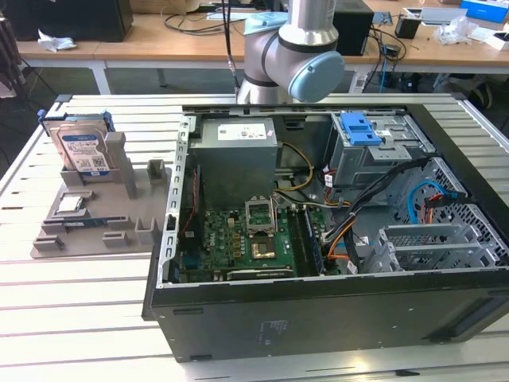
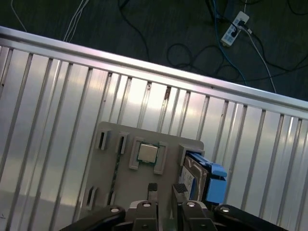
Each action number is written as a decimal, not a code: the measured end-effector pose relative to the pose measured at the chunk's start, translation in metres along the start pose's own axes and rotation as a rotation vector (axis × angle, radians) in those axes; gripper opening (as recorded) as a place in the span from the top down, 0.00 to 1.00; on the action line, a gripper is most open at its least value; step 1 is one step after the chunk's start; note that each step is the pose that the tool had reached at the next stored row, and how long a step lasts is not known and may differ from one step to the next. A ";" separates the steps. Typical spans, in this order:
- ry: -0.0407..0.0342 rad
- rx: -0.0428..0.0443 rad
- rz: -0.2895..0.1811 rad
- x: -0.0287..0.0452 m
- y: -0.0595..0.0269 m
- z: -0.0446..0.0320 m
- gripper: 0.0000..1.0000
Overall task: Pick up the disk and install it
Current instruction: 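Pick up the disk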
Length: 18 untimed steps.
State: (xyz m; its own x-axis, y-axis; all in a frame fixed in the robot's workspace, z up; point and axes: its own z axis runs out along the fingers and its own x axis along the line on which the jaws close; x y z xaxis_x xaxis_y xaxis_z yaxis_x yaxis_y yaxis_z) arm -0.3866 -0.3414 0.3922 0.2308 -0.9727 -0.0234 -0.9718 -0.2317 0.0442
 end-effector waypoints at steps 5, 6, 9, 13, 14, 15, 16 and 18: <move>0.0001 0.0000 -0.002 0.0000 0.0000 0.0000 0.53; 0.0002 -0.0001 -0.002 0.0000 0.0000 0.0000 0.46; 0.0003 -0.0001 0.009 0.0000 0.0000 0.0000 0.46; -0.0021 0.0014 0.068 -0.0001 0.0000 0.0001 0.46; -0.0031 0.0019 0.091 0.0000 0.0000 0.0001 0.46; -0.0038 0.0023 0.107 0.0000 0.0000 0.0001 0.46; -0.0047 0.0027 0.129 0.0000 0.0000 0.0001 0.46; -0.0072 0.0040 0.185 0.0000 0.0000 0.0002 0.46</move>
State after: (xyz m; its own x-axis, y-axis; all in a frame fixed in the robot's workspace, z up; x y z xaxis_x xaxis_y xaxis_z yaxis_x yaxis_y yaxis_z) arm -0.3867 -0.3413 0.3920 0.0482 -0.9986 -0.0224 -0.9978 -0.0491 0.0444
